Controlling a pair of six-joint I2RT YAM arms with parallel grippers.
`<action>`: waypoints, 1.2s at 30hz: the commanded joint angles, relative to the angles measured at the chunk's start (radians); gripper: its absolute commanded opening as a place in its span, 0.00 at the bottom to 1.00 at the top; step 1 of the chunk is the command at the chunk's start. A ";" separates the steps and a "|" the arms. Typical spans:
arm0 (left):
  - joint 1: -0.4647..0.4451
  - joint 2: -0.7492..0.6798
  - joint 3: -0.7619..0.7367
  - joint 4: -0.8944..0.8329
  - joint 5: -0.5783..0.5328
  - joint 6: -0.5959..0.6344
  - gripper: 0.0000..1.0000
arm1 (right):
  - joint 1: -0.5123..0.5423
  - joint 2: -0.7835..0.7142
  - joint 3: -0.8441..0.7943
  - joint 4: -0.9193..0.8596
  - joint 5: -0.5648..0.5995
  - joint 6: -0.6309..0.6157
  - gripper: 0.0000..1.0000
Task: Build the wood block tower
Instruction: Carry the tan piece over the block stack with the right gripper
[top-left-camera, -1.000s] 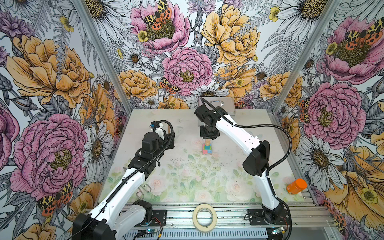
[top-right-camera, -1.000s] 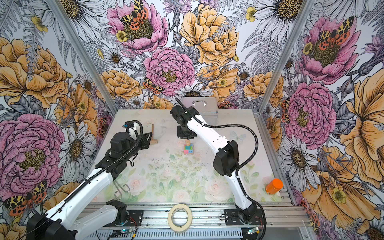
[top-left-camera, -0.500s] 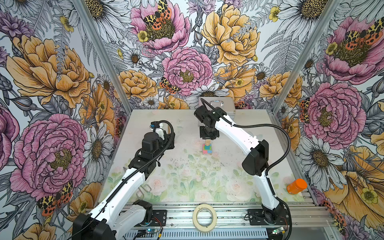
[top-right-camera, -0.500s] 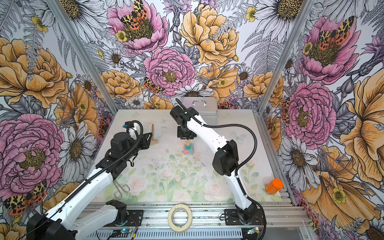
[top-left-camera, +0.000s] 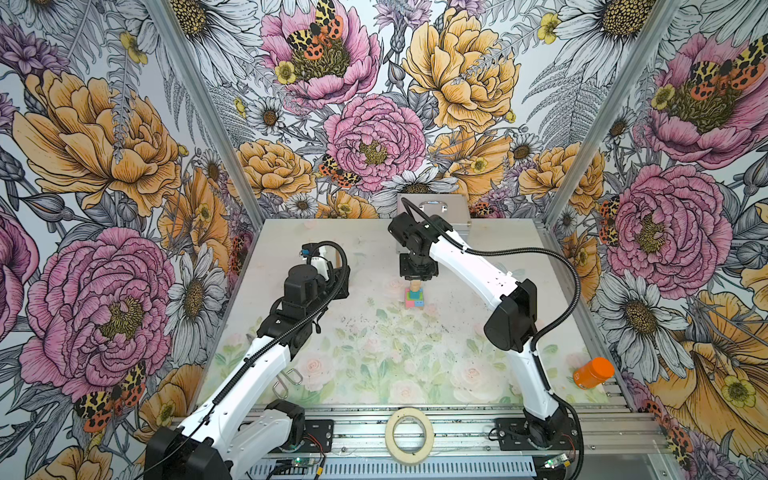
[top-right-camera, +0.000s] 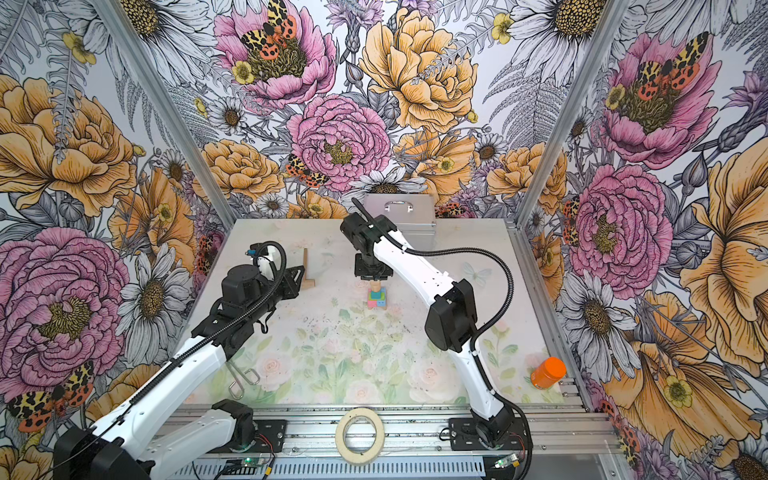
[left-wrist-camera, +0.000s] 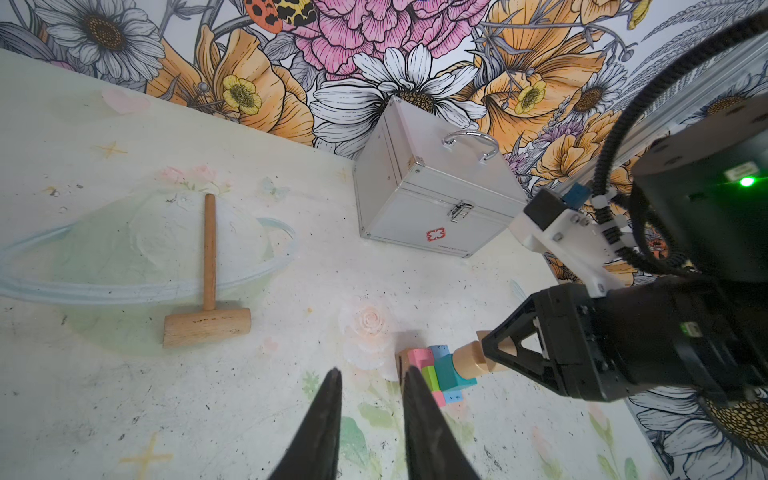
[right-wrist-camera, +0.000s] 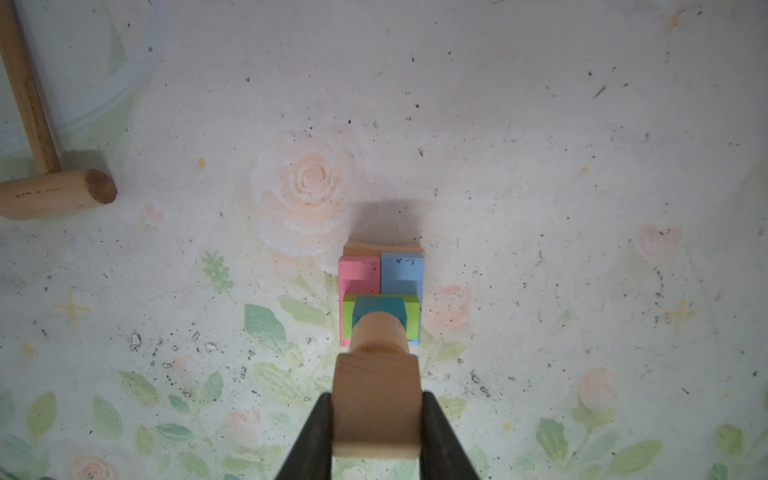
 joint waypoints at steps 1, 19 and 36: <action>0.008 -0.008 -0.013 0.006 -0.002 0.022 0.28 | 0.007 0.025 -0.004 -0.006 0.002 0.012 0.00; 0.007 -0.008 -0.014 0.004 0.001 0.023 0.28 | 0.003 0.037 -0.005 -0.002 0.001 0.020 0.00; 0.007 -0.008 -0.014 0.003 0.001 0.023 0.28 | 0.002 0.036 -0.004 -0.002 -0.001 0.021 0.03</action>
